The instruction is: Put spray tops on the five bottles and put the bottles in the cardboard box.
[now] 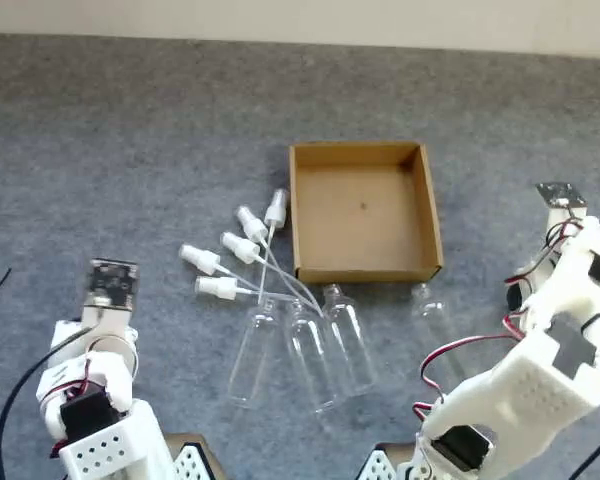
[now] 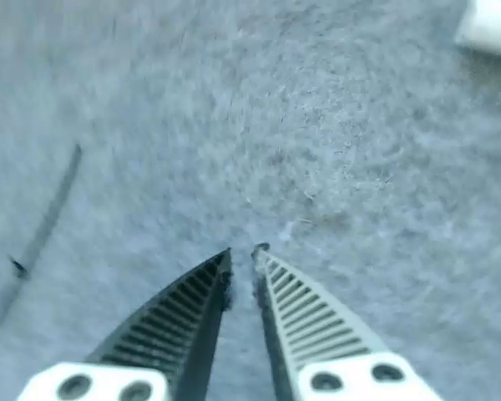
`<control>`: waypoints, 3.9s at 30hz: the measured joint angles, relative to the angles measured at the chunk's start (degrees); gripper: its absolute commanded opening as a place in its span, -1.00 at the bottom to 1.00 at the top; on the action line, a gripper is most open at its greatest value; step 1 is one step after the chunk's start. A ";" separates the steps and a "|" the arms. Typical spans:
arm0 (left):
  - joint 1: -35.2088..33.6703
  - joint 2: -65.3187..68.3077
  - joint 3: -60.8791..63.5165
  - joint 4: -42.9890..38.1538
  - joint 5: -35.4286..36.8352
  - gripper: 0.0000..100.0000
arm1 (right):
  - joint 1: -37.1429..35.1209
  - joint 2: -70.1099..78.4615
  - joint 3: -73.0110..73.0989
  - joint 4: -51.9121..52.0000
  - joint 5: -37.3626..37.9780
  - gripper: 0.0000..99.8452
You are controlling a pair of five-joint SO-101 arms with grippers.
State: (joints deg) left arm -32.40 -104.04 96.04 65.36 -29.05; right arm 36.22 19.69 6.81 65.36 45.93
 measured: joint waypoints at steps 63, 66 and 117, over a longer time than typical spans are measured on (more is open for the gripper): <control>26.11 99.96 -60.92 -18.81 61.89 -0.71 | -2.64 1.05 -2.29 2.64 0.00 -0.64; 26.64 101.89 -60.92 -19.08 63.47 -0.71 | -2.64 1.05 -2.29 2.64 0.00 -0.64; 27.34 112.18 -103.47 -1.23 41.14 -0.90 | -2.64 1.05 -2.29 2.64 0.00 -0.64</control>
State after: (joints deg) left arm -5.05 8.13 -7.43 64.13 12.09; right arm 33.58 20.75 4.53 68.00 45.93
